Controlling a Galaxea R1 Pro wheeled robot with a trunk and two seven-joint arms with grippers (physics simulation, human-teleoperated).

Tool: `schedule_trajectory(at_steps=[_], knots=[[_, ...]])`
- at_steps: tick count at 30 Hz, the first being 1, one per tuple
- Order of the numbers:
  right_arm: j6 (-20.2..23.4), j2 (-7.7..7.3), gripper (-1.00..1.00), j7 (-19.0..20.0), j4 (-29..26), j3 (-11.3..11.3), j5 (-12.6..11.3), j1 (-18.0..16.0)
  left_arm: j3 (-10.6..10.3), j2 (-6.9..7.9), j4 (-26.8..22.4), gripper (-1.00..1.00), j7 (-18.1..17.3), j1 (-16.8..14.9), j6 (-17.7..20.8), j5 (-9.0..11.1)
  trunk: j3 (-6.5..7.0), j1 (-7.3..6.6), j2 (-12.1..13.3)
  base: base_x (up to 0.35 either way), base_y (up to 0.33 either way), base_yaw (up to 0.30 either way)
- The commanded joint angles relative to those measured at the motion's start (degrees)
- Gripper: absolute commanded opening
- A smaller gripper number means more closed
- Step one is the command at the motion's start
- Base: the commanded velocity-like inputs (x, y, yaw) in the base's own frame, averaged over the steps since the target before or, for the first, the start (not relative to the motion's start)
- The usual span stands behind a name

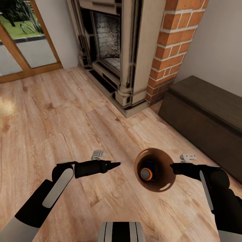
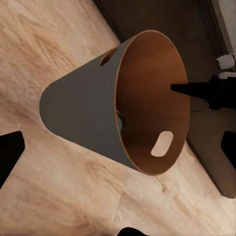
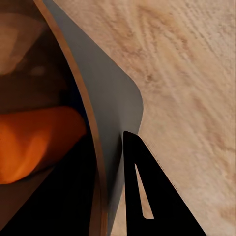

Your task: Put the three can of soda from the living room inside the tash can in the kitchen.

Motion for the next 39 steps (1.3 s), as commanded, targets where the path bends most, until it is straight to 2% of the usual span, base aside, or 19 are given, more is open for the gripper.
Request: schedule_trajectory(at_steps=[1, 21, 39], knots=[[0.3, 0.01, -1.0, 0.3, 0.0, 0.0, -1.6, 0.0, 0.0, 0.0, 0.0, 1.0, 0.0, 0.0, 0.0, 0.0, 0.0, -0.01, 0.0, 0.0, 0.0, 0.28], [0.3, 0.07, -1.0, 0.3, 0.0, 0.0, -1.6, 0.0, -0.3, -0.01, 0.2, 1.0, 0.0, 0.0, 0.0, -0.3, 0.02, -0.01, 0.0, 0.0, 0.0, 0.292], [0.3, 0.09, -1.0, 0.4, 0.0, 0.1, -1.6, 0.0, -0.2, 0.08, 0.3, 1.0, 0.0, 0.0, 0.0, -0.4, 1.37, -0.01, 0.0, 0.0, 0.0, 0.157]])
